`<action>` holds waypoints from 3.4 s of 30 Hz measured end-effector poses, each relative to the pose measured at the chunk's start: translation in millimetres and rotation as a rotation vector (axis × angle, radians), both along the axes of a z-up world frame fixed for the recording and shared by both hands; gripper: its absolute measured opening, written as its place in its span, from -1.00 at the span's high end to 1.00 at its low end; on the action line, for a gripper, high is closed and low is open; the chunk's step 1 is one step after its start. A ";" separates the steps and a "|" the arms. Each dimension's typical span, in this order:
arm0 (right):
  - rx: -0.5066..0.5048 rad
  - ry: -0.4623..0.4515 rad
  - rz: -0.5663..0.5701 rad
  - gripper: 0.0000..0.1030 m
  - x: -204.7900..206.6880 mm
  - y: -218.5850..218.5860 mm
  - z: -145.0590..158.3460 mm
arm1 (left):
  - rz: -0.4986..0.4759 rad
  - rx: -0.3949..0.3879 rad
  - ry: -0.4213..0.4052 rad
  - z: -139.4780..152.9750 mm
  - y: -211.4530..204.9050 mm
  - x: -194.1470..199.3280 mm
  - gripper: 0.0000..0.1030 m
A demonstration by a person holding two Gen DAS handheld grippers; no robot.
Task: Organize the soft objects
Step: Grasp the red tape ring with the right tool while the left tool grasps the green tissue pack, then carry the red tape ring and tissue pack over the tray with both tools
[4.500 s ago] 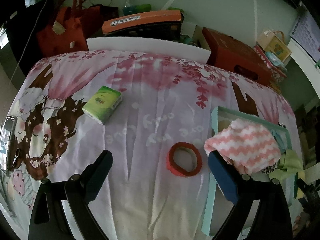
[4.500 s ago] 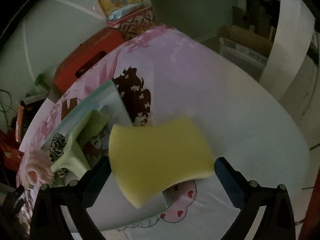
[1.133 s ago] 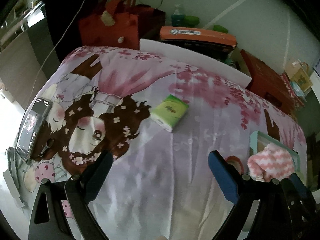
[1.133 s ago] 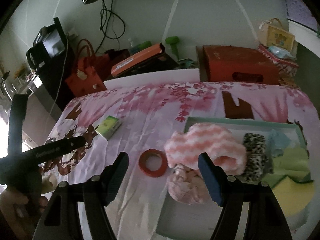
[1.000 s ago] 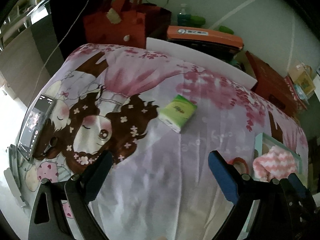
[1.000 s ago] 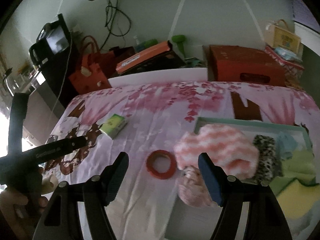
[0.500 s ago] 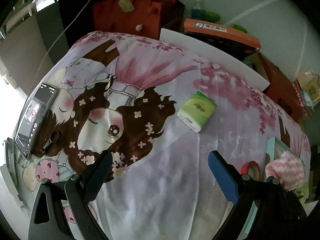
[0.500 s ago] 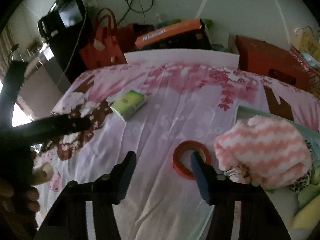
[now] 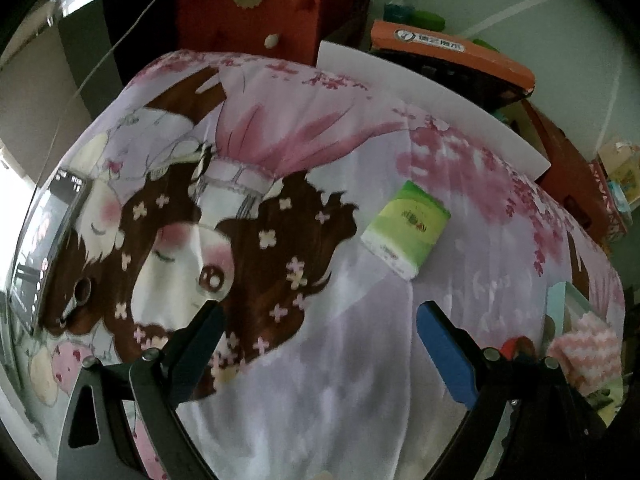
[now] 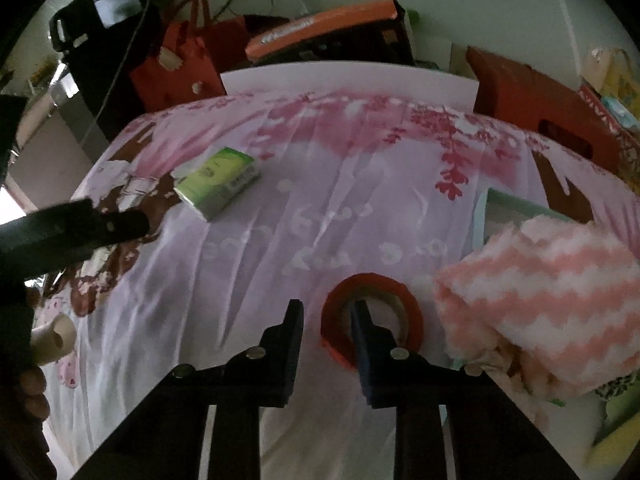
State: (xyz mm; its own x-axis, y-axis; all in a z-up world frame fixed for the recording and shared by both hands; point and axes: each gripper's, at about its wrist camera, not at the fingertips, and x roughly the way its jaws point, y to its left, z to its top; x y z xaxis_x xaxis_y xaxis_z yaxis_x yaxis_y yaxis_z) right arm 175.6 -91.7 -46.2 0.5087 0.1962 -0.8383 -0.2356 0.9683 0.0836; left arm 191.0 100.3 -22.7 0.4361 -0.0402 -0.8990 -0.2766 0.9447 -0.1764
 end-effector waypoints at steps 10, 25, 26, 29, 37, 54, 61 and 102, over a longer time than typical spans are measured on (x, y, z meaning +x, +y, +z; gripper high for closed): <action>0.004 0.004 -0.024 0.71 13.8 -1.1 -5.1 | -0.079 0.037 -0.061 -1.0 -19.1 26.2 -0.87; 0.031 -0.087 -0.045 0.73 23.8 -7.2 12.7 | -0.187 0.109 -0.109 -17.7 -47.3 57.4 -0.86; 0.032 -0.087 -0.047 0.73 23.7 -8.1 12.6 | -0.190 0.125 -0.103 -20.7 -49.2 59.3 -0.85; 0.037 -0.084 -0.055 0.73 24.0 -10.6 13.1 | -0.192 0.130 -0.107 -25.4 -51.9 61.5 -0.57; 0.038 -0.079 -0.059 0.73 23.0 -10.8 12.8 | -0.221 0.114 -0.107 -28.9 -55.5 64.3 -0.12; 0.060 -0.142 -0.054 0.73 5.0 -14.9 40.3 | -0.227 0.170 -0.240 36.4 -62.1 37.6 -0.11; 0.075 -0.185 -0.053 0.73 -17.6 -20.3 59.9 | -0.226 0.171 -0.298 60.9 -67.9 6.3 -0.11; 0.103 -0.287 -0.312 0.73 -121.8 -146.1 123.5 | -0.416 0.214 -0.402 108.0 -149.8 -104.6 -0.11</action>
